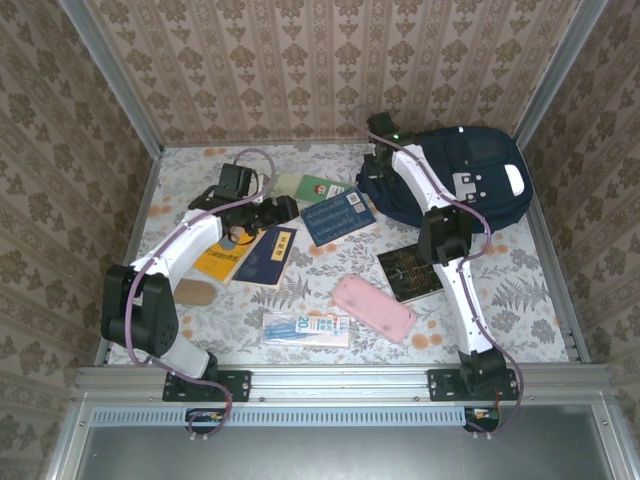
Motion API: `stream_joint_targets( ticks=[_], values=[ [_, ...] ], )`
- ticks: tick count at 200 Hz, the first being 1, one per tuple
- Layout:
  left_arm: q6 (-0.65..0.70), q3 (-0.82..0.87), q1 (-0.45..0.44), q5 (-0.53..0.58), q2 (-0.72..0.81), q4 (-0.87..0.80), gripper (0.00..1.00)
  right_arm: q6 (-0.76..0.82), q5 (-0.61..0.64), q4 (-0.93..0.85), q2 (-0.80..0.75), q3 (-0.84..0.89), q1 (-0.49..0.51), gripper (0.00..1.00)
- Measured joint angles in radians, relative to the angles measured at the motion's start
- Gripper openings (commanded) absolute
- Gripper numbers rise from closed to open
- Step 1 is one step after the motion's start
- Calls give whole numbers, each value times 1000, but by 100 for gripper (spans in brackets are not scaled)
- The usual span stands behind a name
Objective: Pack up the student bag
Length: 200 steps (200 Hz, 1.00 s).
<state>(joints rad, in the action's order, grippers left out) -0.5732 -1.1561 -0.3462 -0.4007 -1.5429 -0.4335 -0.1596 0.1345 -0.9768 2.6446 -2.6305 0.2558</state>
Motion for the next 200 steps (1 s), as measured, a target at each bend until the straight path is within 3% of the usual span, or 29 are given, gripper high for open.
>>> stream_joint_targets(
  ticks=[67,101,157,200],
  values=[
    [0,0,0,2,6,0,85,-17,-43,-23,-240,51,-35,0],
    [1,0,0,3,42,1,86,-85,-129,-39,-373,103,-48,0],
    [5,-2,-40,-14,119,28,87,-321,-358,143,-624,573,11,0],
    [4,-9,-72,18,187,12,87,-483,-409,298,-650,764,118,0]
  ],
)
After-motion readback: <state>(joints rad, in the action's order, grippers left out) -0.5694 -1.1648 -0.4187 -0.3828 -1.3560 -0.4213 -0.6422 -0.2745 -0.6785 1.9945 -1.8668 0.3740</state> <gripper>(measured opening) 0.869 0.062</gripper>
